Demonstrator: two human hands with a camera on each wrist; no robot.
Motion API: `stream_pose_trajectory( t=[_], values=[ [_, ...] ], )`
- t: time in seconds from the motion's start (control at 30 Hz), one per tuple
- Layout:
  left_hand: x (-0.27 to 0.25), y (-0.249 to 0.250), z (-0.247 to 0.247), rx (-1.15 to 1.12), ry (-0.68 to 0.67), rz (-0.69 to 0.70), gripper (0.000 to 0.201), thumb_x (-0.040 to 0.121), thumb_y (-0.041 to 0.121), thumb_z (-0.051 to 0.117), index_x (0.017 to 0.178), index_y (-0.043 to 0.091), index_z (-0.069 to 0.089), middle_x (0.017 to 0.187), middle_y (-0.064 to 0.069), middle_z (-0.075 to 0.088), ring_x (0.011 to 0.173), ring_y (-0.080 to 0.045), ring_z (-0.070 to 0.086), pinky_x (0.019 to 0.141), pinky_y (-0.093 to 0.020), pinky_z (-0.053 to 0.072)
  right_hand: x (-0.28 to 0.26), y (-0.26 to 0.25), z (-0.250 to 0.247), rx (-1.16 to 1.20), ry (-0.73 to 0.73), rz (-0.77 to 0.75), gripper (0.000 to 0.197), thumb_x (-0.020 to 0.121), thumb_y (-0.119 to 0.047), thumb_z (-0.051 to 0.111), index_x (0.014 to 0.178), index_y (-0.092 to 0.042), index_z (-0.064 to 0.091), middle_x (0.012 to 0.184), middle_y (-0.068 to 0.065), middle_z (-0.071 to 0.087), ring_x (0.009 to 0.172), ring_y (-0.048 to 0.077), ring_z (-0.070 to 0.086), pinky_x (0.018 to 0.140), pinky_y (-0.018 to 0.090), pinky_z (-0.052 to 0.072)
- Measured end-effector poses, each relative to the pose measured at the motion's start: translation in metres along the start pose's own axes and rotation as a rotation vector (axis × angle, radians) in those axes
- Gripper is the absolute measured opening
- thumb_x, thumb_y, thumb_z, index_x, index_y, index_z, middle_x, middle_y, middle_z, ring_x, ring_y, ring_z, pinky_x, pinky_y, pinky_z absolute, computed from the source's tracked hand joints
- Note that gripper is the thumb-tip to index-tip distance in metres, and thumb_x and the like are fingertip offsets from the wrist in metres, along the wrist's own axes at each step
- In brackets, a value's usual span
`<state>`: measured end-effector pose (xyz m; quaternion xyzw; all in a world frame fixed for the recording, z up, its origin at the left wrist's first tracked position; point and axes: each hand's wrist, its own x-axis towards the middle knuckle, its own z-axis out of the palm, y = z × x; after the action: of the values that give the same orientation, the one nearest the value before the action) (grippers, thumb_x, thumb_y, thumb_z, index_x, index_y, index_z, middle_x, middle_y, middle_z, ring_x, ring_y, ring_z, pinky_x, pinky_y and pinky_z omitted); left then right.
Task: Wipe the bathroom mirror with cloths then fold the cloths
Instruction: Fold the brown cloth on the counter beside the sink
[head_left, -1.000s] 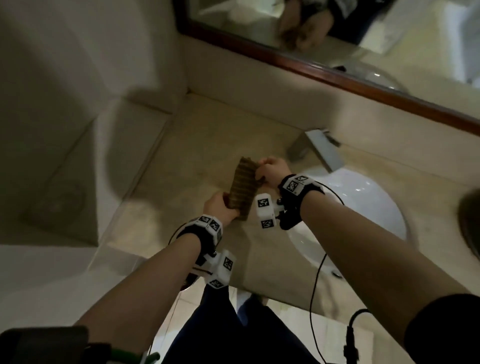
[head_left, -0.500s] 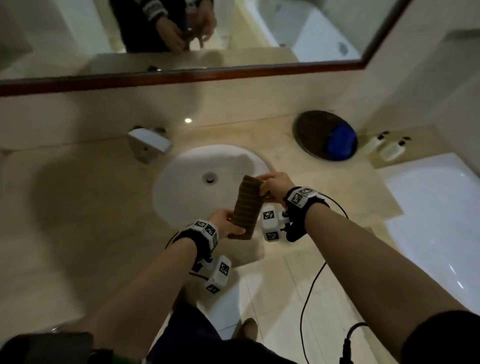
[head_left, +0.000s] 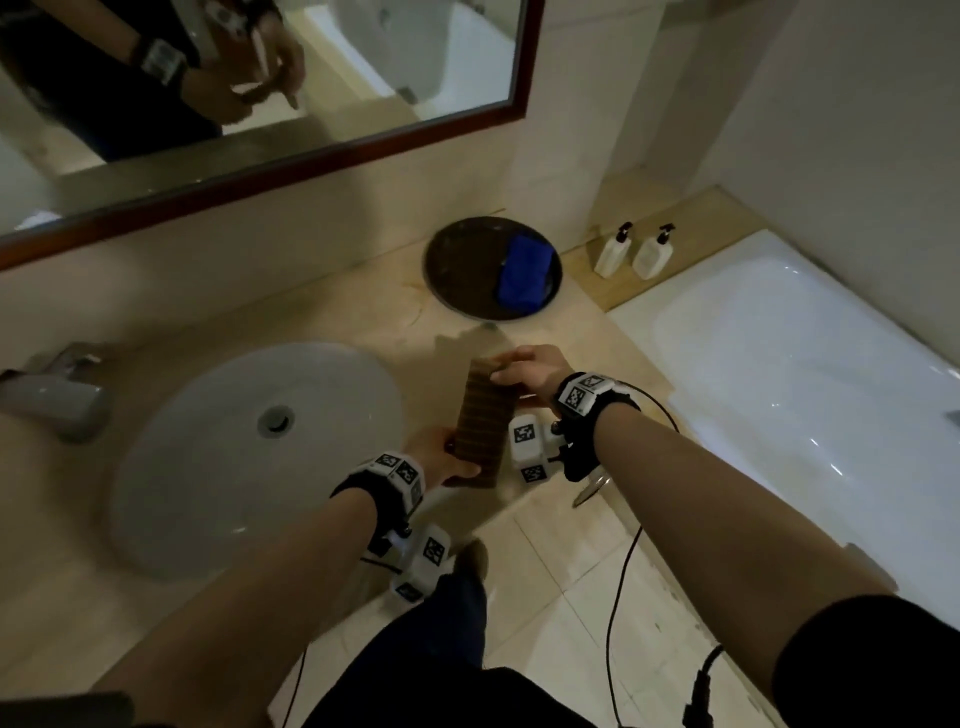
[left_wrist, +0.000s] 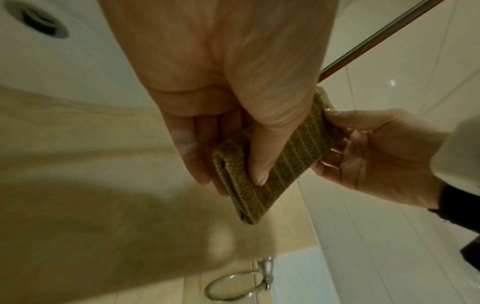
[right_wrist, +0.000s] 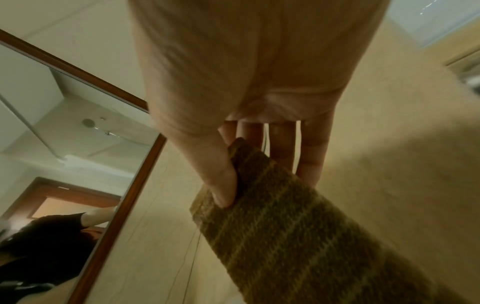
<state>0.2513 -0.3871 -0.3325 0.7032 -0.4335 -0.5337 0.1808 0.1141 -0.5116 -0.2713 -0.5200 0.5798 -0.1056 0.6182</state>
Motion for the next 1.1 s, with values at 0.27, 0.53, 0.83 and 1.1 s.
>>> stream_pose_trajectory(
  t=[0.27, 0.53, 0.83, 1.1],
  values=[
    [0.099, 0.046, -0.047, -0.038, -0.04, -0.009, 0.034, 0.082, 0.015, 0.073, 0.114, 0.009, 0.065, 0.1, -0.005, 0.068, 0.087, -0.018, 0.063, 0.07, -0.022, 0.049, 0.091, -0.056, -0.048, -0.117, 0.002, -0.052, 0.027, 0.088, -0.003, 0.062, 0.104, -0.025, 0.066, 0.108, 0.0, 0.062, 0.098, 0.02, 0.061, 0.078, 0.034, 0.056],
    [0.167, 0.066, -0.092, -0.232, 0.035, -0.09, 0.026, 0.089, 0.015, 0.064, 0.115, 0.008, 0.064, 0.098, -0.004, 0.066, 0.09, -0.019, 0.061, 0.076, -0.027, 0.05, 0.192, -0.104, -0.052, -0.209, 0.065, -0.053, 0.03, 0.083, -0.001, 0.067, 0.083, -0.03, 0.068, 0.099, 0.005, 0.068, 0.096, 0.027, 0.066, 0.082, 0.045, 0.058],
    [0.242, 0.083, -0.136, -0.418, 0.196, -0.232, 0.026, 0.092, 0.017, 0.061, 0.113, 0.003, 0.066, 0.112, -0.016, 0.067, 0.104, -0.029, 0.063, 0.09, -0.035, 0.051, 0.311, -0.159, -0.048, -0.351, -0.01, -0.118, 0.023, 0.081, -0.004, 0.071, 0.097, -0.022, 0.071, 0.098, 0.001, 0.069, 0.097, 0.021, 0.065, 0.089, 0.039, 0.055],
    [0.297, 0.109, -0.147, -0.368, 0.314, -0.393, 0.013, 0.094, 0.017, 0.058, 0.104, 0.009, 0.058, 0.089, -0.013, 0.066, 0.073, -0.027, 0.067, 0.066, -0.041, 0.059, 0.377, -0.17, -0.053, -0.437, -0.023, -0.043, 0.016, 0.083, -0.014, 0.073, 0.095, -0.023, 0.068, 0.102, 0.005, 0.067, 0.089, 0.019, 0.061, 0.081, 0.027, 0.051]
  ],
)
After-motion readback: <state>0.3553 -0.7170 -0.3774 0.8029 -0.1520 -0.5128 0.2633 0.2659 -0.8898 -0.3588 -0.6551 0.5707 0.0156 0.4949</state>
